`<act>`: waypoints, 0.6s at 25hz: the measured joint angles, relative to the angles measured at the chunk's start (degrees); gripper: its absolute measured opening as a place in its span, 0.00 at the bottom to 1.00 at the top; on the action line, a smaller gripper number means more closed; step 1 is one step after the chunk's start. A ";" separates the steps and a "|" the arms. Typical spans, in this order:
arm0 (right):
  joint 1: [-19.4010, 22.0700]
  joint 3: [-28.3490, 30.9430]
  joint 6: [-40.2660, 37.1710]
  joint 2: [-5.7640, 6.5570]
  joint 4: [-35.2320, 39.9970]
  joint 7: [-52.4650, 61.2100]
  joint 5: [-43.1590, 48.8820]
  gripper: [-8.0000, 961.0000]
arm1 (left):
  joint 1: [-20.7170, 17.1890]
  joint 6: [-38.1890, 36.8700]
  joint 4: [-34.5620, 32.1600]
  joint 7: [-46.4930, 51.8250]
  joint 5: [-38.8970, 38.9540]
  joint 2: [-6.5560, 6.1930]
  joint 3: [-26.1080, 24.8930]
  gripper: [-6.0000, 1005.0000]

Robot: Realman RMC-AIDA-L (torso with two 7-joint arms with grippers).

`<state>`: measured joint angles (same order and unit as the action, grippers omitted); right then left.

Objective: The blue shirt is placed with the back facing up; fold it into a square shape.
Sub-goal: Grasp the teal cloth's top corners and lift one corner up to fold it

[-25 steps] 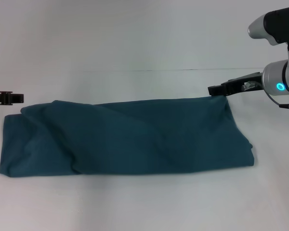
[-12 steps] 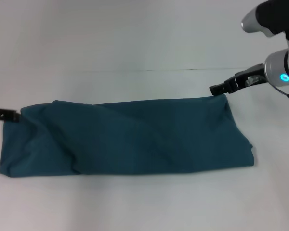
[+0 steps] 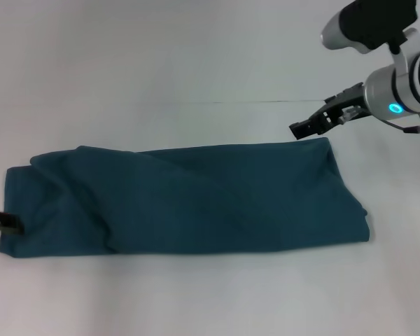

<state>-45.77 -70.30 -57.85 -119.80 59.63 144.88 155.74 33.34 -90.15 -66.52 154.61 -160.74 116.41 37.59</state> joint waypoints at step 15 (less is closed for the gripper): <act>-0.87 -1.74 -0.44 -0.26 0.05 2.47 2.27 0.96 | 0.61 3.31 8.65 -4.30 3.85 -2.11 -3.66 0.93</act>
<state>-46.64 -72.04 -58.29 -120.06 59.68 147.35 158.01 33.95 -86.84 -57.87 150.31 -156.89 114.31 33.93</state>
